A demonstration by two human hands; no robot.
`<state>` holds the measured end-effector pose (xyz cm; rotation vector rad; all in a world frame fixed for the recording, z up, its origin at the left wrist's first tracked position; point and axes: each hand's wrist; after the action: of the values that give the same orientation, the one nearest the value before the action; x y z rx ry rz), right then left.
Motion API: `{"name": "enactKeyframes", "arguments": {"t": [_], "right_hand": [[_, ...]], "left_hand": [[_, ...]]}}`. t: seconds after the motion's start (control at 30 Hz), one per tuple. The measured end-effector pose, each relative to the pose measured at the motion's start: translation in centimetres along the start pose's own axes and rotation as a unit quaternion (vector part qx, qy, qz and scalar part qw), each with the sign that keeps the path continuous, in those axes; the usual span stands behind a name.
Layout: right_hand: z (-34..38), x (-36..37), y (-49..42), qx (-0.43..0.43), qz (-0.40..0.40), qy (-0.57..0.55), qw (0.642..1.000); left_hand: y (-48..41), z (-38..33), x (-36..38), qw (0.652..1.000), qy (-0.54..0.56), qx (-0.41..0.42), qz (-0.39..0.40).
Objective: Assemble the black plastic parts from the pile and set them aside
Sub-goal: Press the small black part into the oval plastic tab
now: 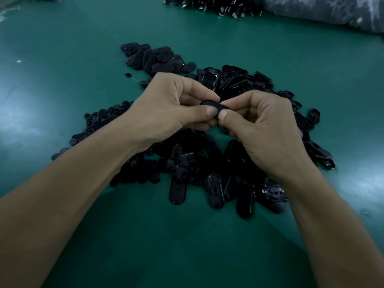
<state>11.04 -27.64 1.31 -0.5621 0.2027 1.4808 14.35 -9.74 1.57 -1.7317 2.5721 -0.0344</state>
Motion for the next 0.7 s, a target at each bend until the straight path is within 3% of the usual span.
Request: {"name": "enactKeyframes", "arguments": {"t": [0.3,0.7], "right_hand": [[0.03,-0.21,0.0,-0.027,0.032,-0.056,0.998],[0.12,-0.37,0.06,-0.023,0.015,-0.112,0.993]], "left_hand": [[-0.32,0.13,-0.82,0.995,0.082,-0.052,0.014],[-0.23,-0.31,-0.73,0.995,0.09,-0.024,0.022]]}}
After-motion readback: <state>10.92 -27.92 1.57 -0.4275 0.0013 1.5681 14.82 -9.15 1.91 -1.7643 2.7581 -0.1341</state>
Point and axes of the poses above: each hand's wrist, its own y-axis away from the middle knuckle, its own x-axis out of the palm, z = x × y, and after that the axes turned 3 degrees about y, right-handed
